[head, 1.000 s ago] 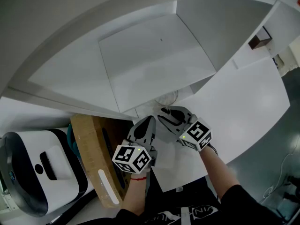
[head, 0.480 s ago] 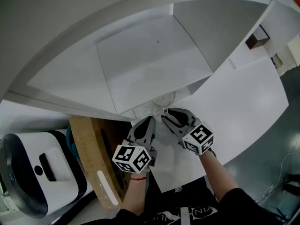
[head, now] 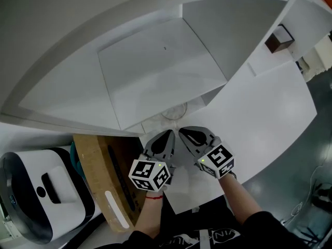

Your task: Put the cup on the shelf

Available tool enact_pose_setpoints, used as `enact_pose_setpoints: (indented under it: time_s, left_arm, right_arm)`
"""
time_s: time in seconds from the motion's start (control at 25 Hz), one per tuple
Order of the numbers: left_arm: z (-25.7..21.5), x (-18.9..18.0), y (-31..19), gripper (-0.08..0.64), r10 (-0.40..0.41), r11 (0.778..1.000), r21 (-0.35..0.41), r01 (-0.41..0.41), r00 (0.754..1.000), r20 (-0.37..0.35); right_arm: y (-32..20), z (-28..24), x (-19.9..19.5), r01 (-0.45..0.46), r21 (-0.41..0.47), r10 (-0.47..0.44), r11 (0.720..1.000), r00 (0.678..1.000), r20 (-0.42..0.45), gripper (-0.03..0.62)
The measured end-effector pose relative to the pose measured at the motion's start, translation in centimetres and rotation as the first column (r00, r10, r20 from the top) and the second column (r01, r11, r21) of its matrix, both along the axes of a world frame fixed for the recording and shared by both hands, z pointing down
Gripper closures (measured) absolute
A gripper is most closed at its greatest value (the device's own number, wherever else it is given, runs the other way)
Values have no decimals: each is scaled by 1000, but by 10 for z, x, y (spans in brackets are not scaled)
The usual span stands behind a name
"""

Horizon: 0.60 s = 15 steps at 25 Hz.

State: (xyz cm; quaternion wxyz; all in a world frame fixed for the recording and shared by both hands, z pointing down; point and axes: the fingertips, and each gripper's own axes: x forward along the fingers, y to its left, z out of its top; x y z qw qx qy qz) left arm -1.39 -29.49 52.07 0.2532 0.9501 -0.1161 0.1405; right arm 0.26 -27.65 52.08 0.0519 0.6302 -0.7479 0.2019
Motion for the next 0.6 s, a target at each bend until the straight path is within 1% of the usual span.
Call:
enact_pose_setpoints:
  time_s: [0.08, 0.2, 0.36, 0.6]
  left_arm:
    - [1, 3, 3, 554, 7, 1000, 1, -7, 1000, 4]
    - [3, 6, 5, 554, 12, 1000, -4, -12, 1000, 6]
    - [4, 7, 4, 554, 11, 1000, -6, -11, 1000, 6]
    - [3, 11, 2, 554, 17, 1000, -3, -17, 1000, 8]
  right_arm:
    - [1, -1, -2, 0, -4, 0, 1000, 1000, 1, 588]
    - [2, 2, -6, 6, -23, -6, 1000, 1000, -17, 589]
    - [4, 7, -7, 5, -49, -5, 999, 1000, -16, 589]
    - [0, 2, -2, -28, -20, 28, 999, 1000, -4, 589]
